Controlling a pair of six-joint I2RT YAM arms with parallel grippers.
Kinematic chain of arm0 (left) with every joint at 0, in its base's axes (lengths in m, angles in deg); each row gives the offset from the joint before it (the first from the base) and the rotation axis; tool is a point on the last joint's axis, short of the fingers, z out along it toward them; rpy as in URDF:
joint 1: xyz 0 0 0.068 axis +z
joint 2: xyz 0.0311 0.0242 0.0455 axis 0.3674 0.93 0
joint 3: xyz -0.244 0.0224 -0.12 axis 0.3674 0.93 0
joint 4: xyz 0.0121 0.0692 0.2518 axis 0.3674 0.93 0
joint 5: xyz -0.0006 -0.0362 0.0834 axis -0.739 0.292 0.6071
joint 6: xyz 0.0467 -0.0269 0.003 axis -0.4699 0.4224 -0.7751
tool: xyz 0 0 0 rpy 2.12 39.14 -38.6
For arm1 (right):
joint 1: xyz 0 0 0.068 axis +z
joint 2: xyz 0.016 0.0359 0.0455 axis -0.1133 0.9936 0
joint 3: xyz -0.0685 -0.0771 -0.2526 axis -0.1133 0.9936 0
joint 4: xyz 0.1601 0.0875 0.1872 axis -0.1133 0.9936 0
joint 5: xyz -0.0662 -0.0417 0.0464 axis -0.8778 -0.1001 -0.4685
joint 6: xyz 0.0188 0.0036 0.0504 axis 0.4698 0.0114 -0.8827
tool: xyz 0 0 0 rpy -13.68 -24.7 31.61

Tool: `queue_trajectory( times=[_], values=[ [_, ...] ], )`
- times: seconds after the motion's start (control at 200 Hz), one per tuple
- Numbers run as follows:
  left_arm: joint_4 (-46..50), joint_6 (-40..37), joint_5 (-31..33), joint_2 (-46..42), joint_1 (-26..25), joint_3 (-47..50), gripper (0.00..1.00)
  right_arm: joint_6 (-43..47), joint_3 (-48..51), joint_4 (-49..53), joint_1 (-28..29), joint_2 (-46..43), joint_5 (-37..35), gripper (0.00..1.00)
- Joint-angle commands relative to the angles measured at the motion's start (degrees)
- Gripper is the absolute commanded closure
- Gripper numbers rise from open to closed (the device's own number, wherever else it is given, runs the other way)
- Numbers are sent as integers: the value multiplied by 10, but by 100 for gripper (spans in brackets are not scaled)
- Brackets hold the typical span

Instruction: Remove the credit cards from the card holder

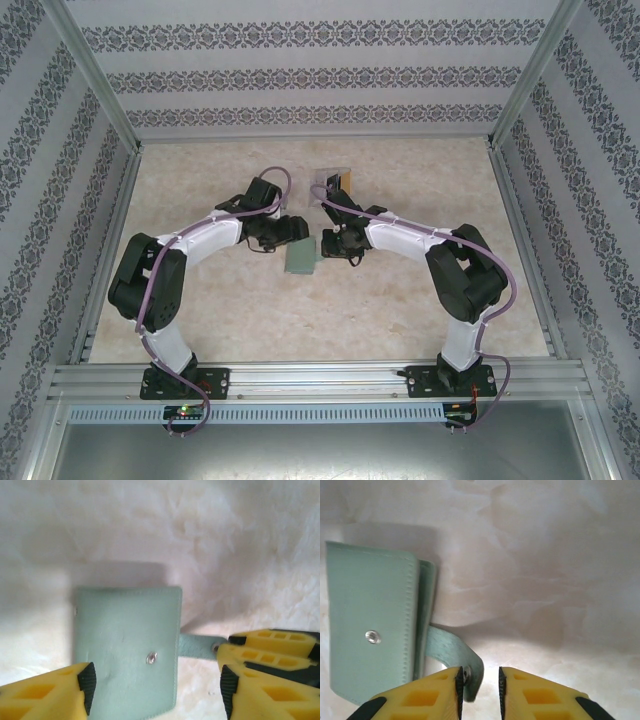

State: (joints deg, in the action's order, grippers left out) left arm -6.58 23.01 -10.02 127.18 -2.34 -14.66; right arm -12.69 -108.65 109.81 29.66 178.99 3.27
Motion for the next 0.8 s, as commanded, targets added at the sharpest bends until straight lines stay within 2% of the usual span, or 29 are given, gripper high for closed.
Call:
queue_trajectory(
  times=[0.0,0.24,0.34,0.5,0.649,0.794],
  values=[
    [68,-21,102,-14,2,-22,21,2,-8,-6,8,4,14,69],
    [104,-26,194,-55,11,-21,0,-26,-7,-27,22,23,12,74],
    [102,-29,220,-72,20,-3,1,-38,2,-58,21,33,9,76],
    [108,-18,210,-92,38,19,1,-45,-9,-71,17,45,18,86],
    [92,-13,205,-97,40,38,1,-25,0,-67,17,14,-15,92],
    [64,5,189,-89,42,48,1,-5,25,-54,15,-48,-34,93]
  ],
)
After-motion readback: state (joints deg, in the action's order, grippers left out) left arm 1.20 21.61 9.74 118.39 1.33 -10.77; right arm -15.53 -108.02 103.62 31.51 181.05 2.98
